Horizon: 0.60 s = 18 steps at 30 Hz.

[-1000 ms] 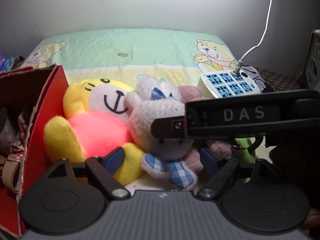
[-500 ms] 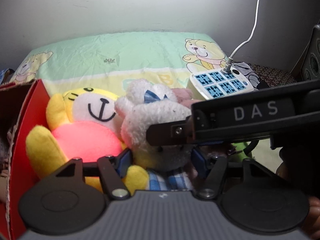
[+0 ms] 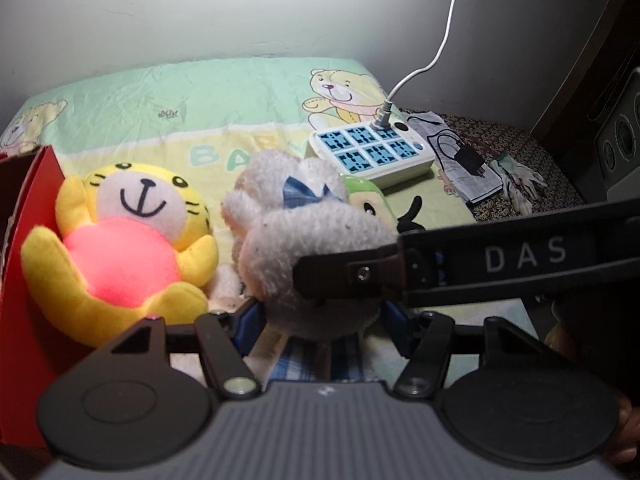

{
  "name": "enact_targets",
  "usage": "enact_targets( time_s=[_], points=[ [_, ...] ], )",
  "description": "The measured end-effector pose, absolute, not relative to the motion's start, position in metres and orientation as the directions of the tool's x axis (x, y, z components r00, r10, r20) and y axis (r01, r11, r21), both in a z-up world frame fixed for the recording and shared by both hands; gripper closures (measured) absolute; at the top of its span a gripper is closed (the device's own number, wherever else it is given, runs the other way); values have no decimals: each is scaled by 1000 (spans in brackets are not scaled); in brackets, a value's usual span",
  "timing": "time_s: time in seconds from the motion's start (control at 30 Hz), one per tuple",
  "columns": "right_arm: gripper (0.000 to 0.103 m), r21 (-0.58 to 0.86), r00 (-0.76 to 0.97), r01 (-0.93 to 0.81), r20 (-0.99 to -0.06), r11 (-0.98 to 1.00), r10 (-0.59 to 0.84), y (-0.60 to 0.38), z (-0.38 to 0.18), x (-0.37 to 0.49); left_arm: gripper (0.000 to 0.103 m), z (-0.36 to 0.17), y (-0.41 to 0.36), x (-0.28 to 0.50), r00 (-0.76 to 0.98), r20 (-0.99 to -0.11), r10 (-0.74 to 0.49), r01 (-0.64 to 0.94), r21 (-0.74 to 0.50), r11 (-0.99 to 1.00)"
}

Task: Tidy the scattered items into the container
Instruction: 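Grasp the white bear with blue bow using the right tool, then lift the white bear and carry it over the red box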

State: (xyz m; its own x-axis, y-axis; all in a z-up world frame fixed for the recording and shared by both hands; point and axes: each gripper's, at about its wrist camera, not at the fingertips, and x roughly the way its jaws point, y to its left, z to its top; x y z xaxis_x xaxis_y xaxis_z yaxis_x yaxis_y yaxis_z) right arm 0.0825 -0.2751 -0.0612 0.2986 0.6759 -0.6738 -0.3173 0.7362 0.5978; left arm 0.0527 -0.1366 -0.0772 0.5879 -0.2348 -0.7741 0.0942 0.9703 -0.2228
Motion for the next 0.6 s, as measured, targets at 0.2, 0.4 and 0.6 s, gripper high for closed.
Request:
enact_targets(
  time_s=[0.2, 0.4, 0.6],
  points=[
    [48, 578, 352, -325, -660, 748, 663, -279, -44, 57, 39, -62, -141, 36, 619, -739, -265, 128, -238, 963],
    [49, 573, 420, -339, -617, 746, 665, -280, -23, 38, 39, -38, -140, 24, 678, -687, -262, 162, -209, 964],
    [49, 547, 486, -393, -559, 739, 672, -259, 6, 32, 39, -8, -113, 16, 739, -619, -265, 156, -226, 962]
  ],
)
